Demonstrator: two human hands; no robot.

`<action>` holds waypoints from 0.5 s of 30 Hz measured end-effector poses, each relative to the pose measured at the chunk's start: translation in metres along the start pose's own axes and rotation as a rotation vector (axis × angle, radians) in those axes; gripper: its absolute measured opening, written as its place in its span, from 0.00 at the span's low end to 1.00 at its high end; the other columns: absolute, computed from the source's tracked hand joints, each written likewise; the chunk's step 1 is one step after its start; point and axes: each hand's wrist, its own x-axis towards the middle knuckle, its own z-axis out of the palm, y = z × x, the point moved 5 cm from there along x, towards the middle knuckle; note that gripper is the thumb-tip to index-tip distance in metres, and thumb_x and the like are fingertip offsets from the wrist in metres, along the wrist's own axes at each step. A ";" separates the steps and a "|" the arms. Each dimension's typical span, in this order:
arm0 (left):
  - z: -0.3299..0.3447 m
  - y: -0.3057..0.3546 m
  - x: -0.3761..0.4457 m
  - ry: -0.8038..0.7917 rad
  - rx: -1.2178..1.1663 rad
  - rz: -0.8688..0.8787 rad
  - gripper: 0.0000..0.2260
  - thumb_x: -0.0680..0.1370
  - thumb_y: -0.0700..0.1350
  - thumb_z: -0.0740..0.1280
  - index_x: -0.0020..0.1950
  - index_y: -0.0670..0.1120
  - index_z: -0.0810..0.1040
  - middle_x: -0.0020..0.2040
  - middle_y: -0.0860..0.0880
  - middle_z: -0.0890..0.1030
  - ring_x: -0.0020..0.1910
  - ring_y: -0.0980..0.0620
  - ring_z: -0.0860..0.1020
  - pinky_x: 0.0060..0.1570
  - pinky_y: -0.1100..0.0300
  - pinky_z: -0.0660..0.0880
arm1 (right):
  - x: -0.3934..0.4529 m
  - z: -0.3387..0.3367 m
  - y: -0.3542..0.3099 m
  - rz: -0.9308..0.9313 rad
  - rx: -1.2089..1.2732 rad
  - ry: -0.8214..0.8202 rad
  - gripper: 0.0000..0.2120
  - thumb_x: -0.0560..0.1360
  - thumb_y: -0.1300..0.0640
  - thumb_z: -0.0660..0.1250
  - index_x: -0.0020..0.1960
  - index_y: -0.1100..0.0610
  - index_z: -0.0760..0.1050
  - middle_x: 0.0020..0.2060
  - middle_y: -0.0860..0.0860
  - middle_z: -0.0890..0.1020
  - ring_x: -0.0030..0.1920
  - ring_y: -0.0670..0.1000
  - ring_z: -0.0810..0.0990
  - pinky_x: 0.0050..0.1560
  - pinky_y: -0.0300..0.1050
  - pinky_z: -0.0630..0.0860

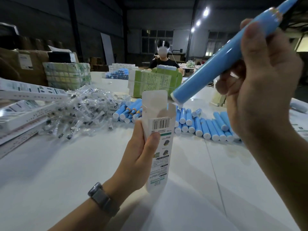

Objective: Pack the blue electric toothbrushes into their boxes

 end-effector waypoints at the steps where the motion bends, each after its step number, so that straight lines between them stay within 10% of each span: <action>1: 0.000 -0.001 0.000 -0.002 0.010 0.002 0.12 0.80 0.55 0.58 0.57 0.48 0.69 0.50 0.62 0.82 0.46 0.61 0.80 0.45 0.68 0.76 | 0.001 0.000 0.000 -0.010 0.011 0.006 0.05 0.82 0.54 0.61 0.49 0.54 0.73 0.33 0.42 0.77 0.33 0.44 0.74 0.29 0.40 0.71; 8: 0.002 0.001 0.001 -0.011 0.082 0.022 0.10 0.80 0.55 0.57 0.56 0.51 0.68 0.49 0.66 0.80 0.47 0.63 0.79 0.44 0.70 0.75 | -0.015 0.028 0.024 0.080 -0.187 -0.250 0.06 0.80 0.56 0.65 0.57 0.54 0.74 0.41 0.46 0.78 0.36 0.41 0.77 0.33 0.32 0.74; 15: 0.006 0.003 -0.001 -0.039 0.117 0.022 0.11 0.80 0.58 0.58 0.56 0.53 0.69 0.51 0.60 0.81 0.48 0.57 0.80 0.44 0.60 0.79 | -0.022 0.026 0.033 -0.044 -0.617 -0.429 0.29 0.76 0.53 0.71 0.74 0.46 0.64 0.43 0.39 0.74 0.37 0.45 0.77 0.32 0.30 0.73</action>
